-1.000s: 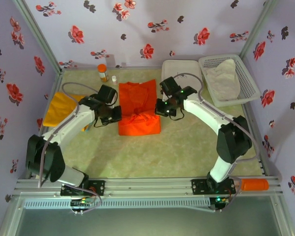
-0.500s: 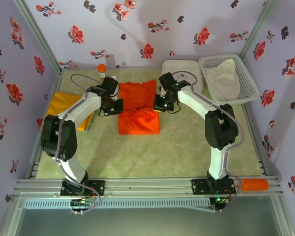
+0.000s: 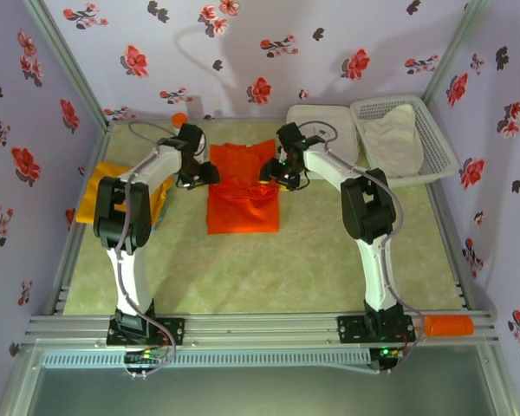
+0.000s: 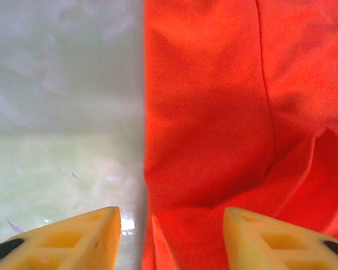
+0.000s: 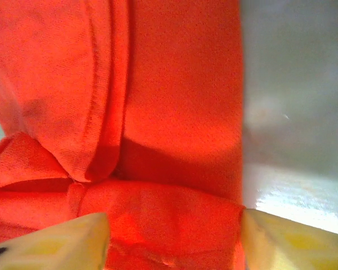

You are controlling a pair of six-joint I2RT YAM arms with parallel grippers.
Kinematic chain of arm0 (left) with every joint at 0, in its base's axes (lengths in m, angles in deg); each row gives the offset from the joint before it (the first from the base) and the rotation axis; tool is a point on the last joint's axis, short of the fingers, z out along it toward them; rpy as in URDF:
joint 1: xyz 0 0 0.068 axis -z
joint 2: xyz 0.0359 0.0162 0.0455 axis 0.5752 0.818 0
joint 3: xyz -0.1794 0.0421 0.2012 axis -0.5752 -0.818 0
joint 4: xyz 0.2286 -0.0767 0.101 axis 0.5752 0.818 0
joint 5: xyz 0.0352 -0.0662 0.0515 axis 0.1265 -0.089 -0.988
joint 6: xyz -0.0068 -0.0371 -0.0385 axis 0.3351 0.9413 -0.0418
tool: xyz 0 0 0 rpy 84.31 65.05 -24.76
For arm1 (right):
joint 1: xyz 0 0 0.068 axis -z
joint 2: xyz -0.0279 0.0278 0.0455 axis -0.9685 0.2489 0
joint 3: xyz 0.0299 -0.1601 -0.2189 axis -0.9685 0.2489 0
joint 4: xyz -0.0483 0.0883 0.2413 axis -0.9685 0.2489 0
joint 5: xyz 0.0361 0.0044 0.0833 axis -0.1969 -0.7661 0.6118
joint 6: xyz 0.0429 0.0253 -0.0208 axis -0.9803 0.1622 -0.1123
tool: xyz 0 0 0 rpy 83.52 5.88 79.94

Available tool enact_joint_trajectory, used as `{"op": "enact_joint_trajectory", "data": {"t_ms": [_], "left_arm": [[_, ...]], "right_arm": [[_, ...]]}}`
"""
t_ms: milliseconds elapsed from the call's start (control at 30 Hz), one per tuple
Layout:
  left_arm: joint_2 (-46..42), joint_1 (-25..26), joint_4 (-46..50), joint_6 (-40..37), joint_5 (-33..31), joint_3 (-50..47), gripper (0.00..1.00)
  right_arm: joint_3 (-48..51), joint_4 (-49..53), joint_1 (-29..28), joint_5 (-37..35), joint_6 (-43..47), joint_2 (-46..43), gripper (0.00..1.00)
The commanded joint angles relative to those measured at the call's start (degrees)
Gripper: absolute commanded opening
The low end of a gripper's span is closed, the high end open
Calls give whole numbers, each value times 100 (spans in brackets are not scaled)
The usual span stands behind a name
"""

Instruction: Fold and stack the t-shirts

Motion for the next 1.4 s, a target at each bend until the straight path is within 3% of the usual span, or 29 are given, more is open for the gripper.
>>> {"op": "enact_joint_trajectory", "data": {"t_ms": [0, 100, 400, 600, 933, 1367], "left_arm": [[-169, -80, 419, -170, 88, 480, 53], [-757, -80, 385, -89, 47, 111, 54], [-2445, 278, -402, 692, 426, -2216, 52], [-2636, 646, -1616, 1363, 647, -3276, 51], [-1557, 746, -1892, 1287, 670, -2828, 48], [-270, 541, -949, 718, 509, -888, 46]], "right_arm": [[-165, -121, 50, -152, -14, -231, 68], [249, -263, 17, -186, 39, -688, 70], [1726, -744, -298, -87, -324, -2013, 73], [2360, -1426, -692, -156, -1017, -2048, 75], [2191, -2088, -769, -37, -1475, -1226, 75], [1056, -1854, -426, -224, -1480, -559, 75]]}}
